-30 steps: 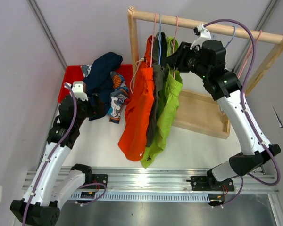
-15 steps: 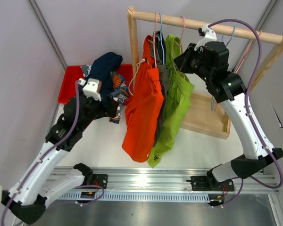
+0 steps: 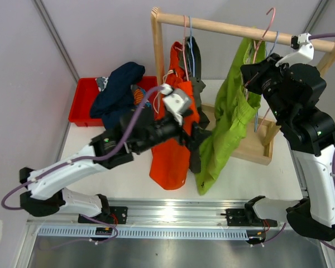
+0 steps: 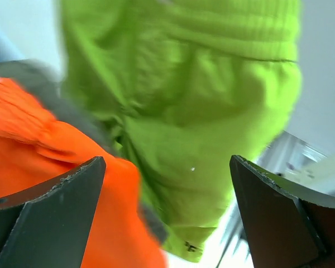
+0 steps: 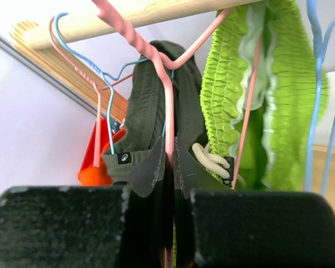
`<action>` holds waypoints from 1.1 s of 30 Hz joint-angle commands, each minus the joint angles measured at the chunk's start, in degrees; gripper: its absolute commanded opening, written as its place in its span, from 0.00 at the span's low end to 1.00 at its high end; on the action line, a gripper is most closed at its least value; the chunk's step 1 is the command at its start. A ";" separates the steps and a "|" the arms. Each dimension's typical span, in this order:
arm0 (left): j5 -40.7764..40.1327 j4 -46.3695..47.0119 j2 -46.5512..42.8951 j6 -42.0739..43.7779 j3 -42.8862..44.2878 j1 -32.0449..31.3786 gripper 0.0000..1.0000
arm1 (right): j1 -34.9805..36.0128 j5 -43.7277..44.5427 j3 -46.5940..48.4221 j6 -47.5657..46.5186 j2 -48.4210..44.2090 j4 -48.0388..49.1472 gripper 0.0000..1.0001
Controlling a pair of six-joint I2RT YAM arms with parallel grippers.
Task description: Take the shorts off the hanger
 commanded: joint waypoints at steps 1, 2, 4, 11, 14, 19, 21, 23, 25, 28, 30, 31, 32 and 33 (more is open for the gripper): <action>7.19 7.10 4.51 -1.58 1.15 -3.87 0.99 | 0.60 2.08 -1.63 1.91 -0.80 3.63 0.00; 8.51 8.35 5.21 -1.84 0.88 -4.58 0.99 | 0.60 2.00 -2.42 1.91 -0.97 3.72 0.00; 8.87 10.28 7.49 -2.20 0.70 -6.42 0.99 | 0.60 1.91 -2.95 1.64 -1.15 3.72 0.00; 10.28 13.27 11.89 -3.87 0.26 -8.27 0.99 | 0.69 2.08 -4.00 1.03 -1.94 4.16 0.00; 10.28 14.16 12.77 -4.13 0.44 -8.36 0.99 | 0.69 1.82 -4.62 1.03 -2.12 4.51 0.00; 9.76 14.86 14.18 -4.04 -0.26 -8.36 0.99 | 0.69 1.56 -3.75 1.12 -2.12 4.25 0.00; 9.32 15.39 15.06 -4.13 -0.53 -8.36 0.95 | 0.60 1.47 -3.22 1.03 -2.21 3.64 0.00; 8.09 15.65 15.93 -3.87 -0.88 -8.36 0.91 | 0.69 1.47 -2.87 1.03 -2.29 3.19 0.00; 6.51 15.92 16.55 -3.78 -1.05 -8.36 0.84 | 0.60 1.21 -2.78 1.38 -2.64 3.19 0.00; 4.31 16.53 17.61 -3.26 -0.97 -8.36 0.66 | 0.60 0.94 -2.60 1.73 -3.08 2.84 0.00; 3.35 17.14 18.13 -3.08 -1.14 -8.45 0.24 | 0.60 0.85 -2.60 1.82 -3.17 2.75 0.00; 3.08 17.32 18.22 -3.17 -1.14 -8.36 0.14 | 0.60 0.85 -2.51 1.91 -3.35 2.75 0.00; 2.81 17.50 18.31 -3.51 -1.23 -8.36 0.07 | 0.69 0.94 -2.60 1.91 -3.35 2.66 0.00; 2.64 17.50 18.23 -3.69 -1.49 -8.36 0.00 | 0.60 0.94 -2.60 1.91 -3.35 2.66 0.00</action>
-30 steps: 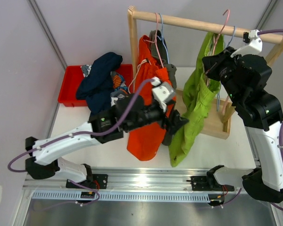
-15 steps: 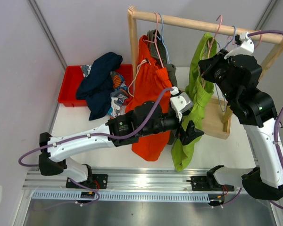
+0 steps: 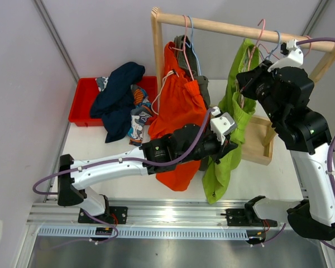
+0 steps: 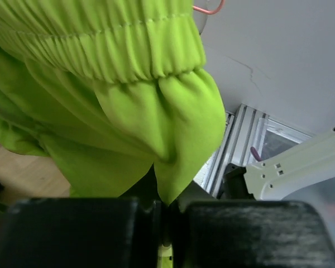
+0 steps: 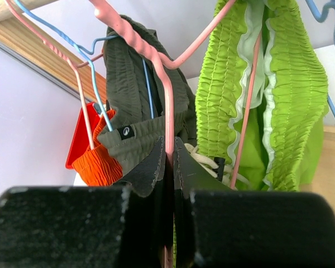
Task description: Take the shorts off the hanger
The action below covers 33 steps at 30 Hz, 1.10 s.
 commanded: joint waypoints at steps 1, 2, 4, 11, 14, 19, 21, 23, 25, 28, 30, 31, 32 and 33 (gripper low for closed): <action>-1.67 3.40 -0.44 -1.05 -1.10 -0.21 0.00 | 0.25 0.37 2.65 0.66 -1.95 3.91 0.00; -1.50 3.66 -0.88 -1.31 -1.54 -0.38 0.00 | 0.34 0.37 2.56 0.66 -1.95 3.74 0.00; -2.28 4.45 -2.99 -1.58 -3.82 -1.61 0.00 | 0.25 0.64 2.47 0.40 -1.95 3.65 0.00; -9.66 8.13 -10.27 -3.07 -16.37 -12.15 0.00 | -0.36 1.69 3.17 -0.74 -1.69 3.47 0.00; -13.34 10.78 -11.34 -4.82 -22.54 -18.04 0.00 | -1.50 1.34 4.66 -1.27 -1.16 2.51 0.00; -16.08 12.55 -9.41 -9.05 -26.86 -20.25 0.00 | -2.47 0.11 5.55 -0.57 -1.59 0.58 0.00; -19.32 11.32 -7.31 -7.83 -22.67 -19.90 0.00 | -2.47 -0.59 5.28 0.04 -2.21 -0.48 0.00; -21.44 7.90 -5.20 -6.16 -18.46 -18.85 0.00 | -2.47 -1.47 5.11 1.36 -3.88 -3.20 0.00; -22.67 5.27 -2.30 -4.92 -15.36 -16.30 0.00 | -2.47 -2.70 3.53 3.37 -5.54 -6.35 0.00; -22.85 2.35 0.60 -2.82 -8.33 -11.38 0.00 | -2.38 -6.82 -1.46 6.28 -10.55 -10.13 0.00; -23.29 0.33 2.10 -2.20 -2.97 -7.36 0.00 | -2.38 -10.16 -4.28 8.91 -14.51 -11.90 0.00; -23.81 -0.54 3.50 -2.02 -0.08 -5.85 0.00 | -2.47 -10.96 -6.30 9.62 -15.48 -14.09 0.00; -24.17 -1.51 4.29 -1.67 1.52 -4.53 0.00 | -2.47 -12.01 -7.10 10.58 -16.53 -14.98 0.00; -24.17 -3.61 5.17 -1.49 4.23 -1.56 0.00 | -2.38 -12.37 -7.63 11.03 -18.19 -15.86 0.00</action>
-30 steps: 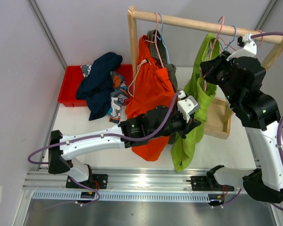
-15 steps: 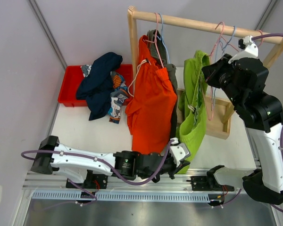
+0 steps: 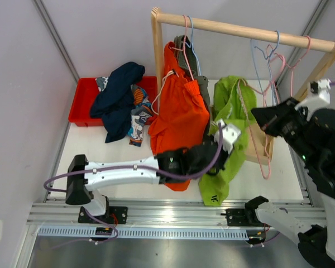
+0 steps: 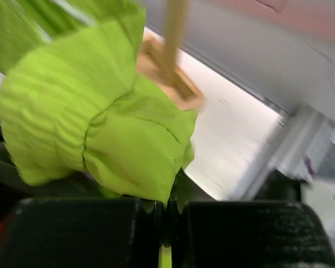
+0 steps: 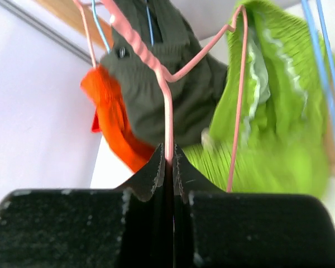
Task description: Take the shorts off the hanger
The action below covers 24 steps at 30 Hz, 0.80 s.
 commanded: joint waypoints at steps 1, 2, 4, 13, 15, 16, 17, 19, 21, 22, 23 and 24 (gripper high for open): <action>-2.34 -4.93 2.05 1.79 11.30 7.08 0.00 | -0.13 -4.63 -2.06 4.23 -4.13 -4.10 0.00; -2.16 -6.60 3.89 1.27 12.99 8.31 0.00 | -0.13 -4.55 -2.15 4.32 -4.66 -4.64 0.00; -1.37 -10.30 4.43 1.52 16.08 9.90 0.00 | -0.22 -3.94 -1.19 3.80 -4.84 -5.60 0.00; -4.33 -16.44 -7.60 1.78 0.46 -10.44 0.00 | -0.22 -0.94 19.44 -4.02 10.85 -4.64 0.00; -8.20 -20.48 -10.32 -0.92 -0.53 -13.90 0.00 | -0.31 -1.47 25.93 -5.42 14.39 -4.38 0.00; -10.05 -25.73 -11.38 -2.33 -0.97 -15.39 0.00 | -0.22 -1.56 27.54 -5.87 17.36 -3.94 0.00; -13.29 -28.30 -12.60 -3.65 -1.41 -17.50 0.00 | -0.48 -1.65 28.68 -6.22 18.61 -2.72 0.00; -16.38 -37.06 -16.56 -8.21 -1.15 -18.83 0.00 | -1.10 -2.00 29.40 -7.01 21.25 -1.13 0.00; -21.13 -43.15 -20.59 -12.60 0.25 -19.36 0.00 | -3.19 -3.92 27.83 -7.28 22.57 1.24 0.00; -22.97 -48.92 -21.75 -13.93 0.43 -19.36 0.00 | -4.17 -4.72 26.86 -6.93 23.54 1.94 0.00; -27.34 -51.33 -22.98 -14.99 0.96 -19.36 0.00 | -5.13 -6.55 25.72 -6.84 23.81 3.60 0.00; -29.03 -53.62 -24.90 -16.22 1.57 -19.10 0.00 | -7.32 -7.79 22.92 -6.58 24.07 4.49 0.00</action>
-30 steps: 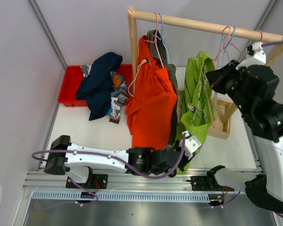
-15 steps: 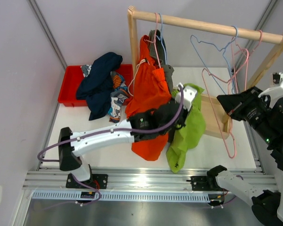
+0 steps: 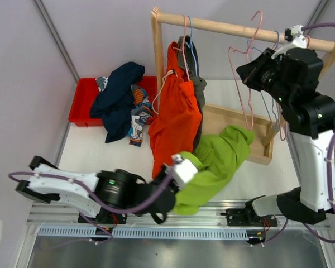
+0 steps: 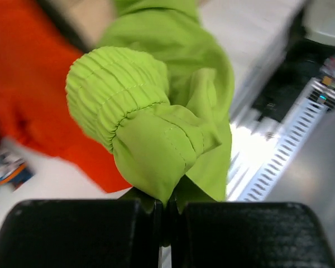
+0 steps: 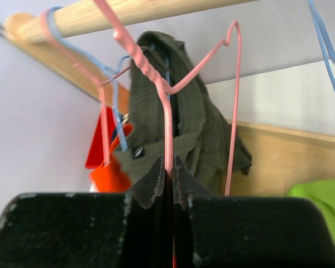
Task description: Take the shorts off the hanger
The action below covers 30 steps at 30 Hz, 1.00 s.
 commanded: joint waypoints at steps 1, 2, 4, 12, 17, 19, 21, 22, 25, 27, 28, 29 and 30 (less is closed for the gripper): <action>-14.14 -14.75 -7.56 -7.14 4.22 1.83 0.00 | -4.41 -4.58 -4.48 -0.61 0.21 6.24 0.00; -15.54 -17.64 -8.18 -6.96 5.88 2.89 0.00 | -5.29 -5.72 -6.24 -0.43 0.03 8.17 0.00; -15.56 -17.59 -10.72 -4.43 5.81 8.22 0.00 | -8.01 -7.83 -10.89 -0.08 -0.49 9.76 0.00; -8.54 -0.90 -19.87 19.12 9.30 28.63 0.00 | -11.27 -9.95 -21.36 -1.04 -6.81 11.96 0.00; -3.35 4.74 -15.93 32.57 21.70 42.17 0.00 | -12.33 -10.66 -29.72 -1.40 -11.56 13.20 0.00; 2.24 5.18 -12.51 35.56 27.32 50.16 0.00 | -12.41 -11.18 -31.47 -1.40 -13.06 13.37 0.38; 7.09 4.31 -6.64 35.58 31.53 56.40 0.00 | -12.42 -11.01 -33.93 -1.31 -13.94 13.46 0.77; 9.03 5.78 -5.21 35.58 32.60 61.12 0.00 | -12.50 -10.92 -34.73 -1.13 -14.81 13.63 0.95; 11.85 5.28 0.67 33.13 37.95 70.43 0.00 | -12.50 -10.66 -38.59 -1.22 -16.83 14.42 0.99; 17.73 4.39 4.36 27.77 44.29 78.61 0.00 | -12.85 -10.74 -41.40 -1.13 -17.72 14.86 0.99; 19.84 5.00 5.34 26.01 45.00 80.92 0.00 | -12.77 -11.09 -42.28 -1.31 -18.07 15.13 0.99; 20.91 6.05 6.39 23.21 47.01 82.86 0.00 | -12.85 -11.18 -43.08 -1.40 -18.86 15.22 0.99; 23.09 6.50 7.71 22.84 49.20 86.10 0.00 | -12.85 -11.18 -43.87 -1.48 -19.21 15.22 0.99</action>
